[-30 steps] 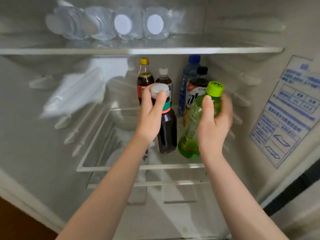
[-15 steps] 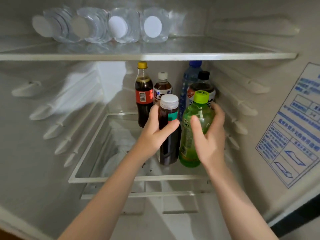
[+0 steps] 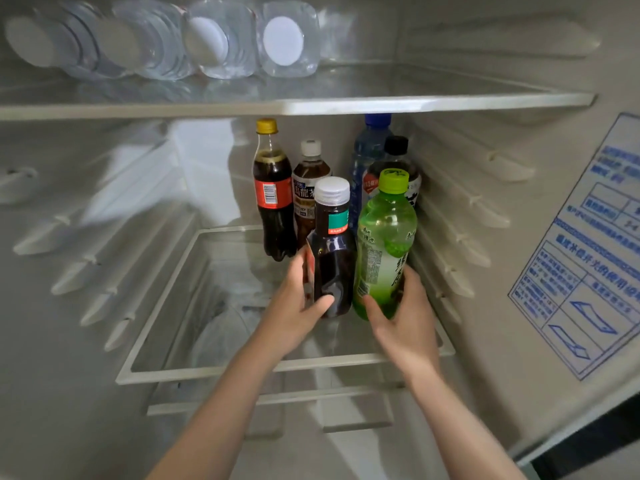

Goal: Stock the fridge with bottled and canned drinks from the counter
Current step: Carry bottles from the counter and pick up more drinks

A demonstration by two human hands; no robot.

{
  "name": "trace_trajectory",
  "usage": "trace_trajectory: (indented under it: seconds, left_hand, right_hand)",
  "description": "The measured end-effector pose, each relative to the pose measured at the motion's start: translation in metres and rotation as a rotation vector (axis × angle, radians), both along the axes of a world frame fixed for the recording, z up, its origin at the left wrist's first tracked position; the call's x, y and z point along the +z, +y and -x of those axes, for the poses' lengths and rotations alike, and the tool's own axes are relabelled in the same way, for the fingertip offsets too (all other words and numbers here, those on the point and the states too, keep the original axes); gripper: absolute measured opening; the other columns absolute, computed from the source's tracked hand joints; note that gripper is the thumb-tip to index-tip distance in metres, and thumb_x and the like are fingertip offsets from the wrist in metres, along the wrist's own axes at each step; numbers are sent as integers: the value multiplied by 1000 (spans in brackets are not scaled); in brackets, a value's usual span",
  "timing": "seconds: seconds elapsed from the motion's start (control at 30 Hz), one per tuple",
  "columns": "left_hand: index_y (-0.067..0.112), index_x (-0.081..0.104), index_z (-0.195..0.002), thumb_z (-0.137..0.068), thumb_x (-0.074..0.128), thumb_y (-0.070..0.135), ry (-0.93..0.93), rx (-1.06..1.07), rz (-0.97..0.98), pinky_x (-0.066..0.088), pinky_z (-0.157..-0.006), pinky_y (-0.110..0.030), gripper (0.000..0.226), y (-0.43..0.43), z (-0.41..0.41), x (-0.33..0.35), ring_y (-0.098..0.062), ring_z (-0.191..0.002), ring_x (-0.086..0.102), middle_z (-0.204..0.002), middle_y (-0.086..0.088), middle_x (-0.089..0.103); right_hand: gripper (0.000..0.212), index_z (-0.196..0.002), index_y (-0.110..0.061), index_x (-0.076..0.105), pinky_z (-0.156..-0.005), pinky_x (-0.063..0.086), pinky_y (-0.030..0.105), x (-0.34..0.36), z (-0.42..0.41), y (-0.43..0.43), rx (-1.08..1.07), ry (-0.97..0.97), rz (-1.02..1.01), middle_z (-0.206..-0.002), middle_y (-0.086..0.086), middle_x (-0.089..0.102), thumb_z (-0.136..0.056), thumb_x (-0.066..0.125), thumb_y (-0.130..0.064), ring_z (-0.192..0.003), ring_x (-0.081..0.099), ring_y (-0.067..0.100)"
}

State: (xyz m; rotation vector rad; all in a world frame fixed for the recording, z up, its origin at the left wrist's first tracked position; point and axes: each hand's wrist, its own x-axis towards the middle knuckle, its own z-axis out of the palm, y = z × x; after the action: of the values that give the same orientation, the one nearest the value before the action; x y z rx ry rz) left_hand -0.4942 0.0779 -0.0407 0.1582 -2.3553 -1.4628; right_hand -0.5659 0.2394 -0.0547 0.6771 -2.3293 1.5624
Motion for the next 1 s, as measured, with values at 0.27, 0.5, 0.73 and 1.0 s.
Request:
trace_trajectory:
  seconds: [0.27, 0.5, 0.73, 1.0]
  left_hand:
    - [42, 10, -149, -87, 60, 22, -60, 12, -56, 36, -109, -36, 82, -6, 19, 2, 14, -123, 40, -138, 28, 41]
    - [27, 4, -153, -92, 58, 11, -96, 62, 47, 36, -110, -37, 82, -8, 26, 7, -18, -140, 25, -150, -7, 27]
    - [25, 23, -148, -96, 50, 21, 159, 200, -7, 41, -104, -27, 58, 18, -25, 2, -5, -127, 41, -144, 4, 38]
    - [46, 55, -102, -90, 47, 33, 200, -268, -124, 45, -79, -11, 19, 99, -114, -49, -6, -97, 61, -102, 17, 64]
  right_hand:
    - [59, -132, -22, 42, -93, 41, 24, 0, 14, -9, -2, 6, -59, -121, -5, 55, -79, 70, -22, -110, 51, 10]
    - [67, -141, -21, 31, -94, 44, 29, 8, 7, -7, -55, -19, -190, -134, -2, 51, -85, 65, -33, -119, 51, 16]
    - [51, -135, -11, 45, -104, 41, 35, 12, -62, 26, -86, 63, -14, -134, 1, 53, -88, 57, -22, -124, 49, 11]
    - [39, -116, -30, 49, -71, 49, 18, -49, -175, 110, -199, -43, -73, -87, -19, 64, -84, 53, -8, -77, 63, 4]
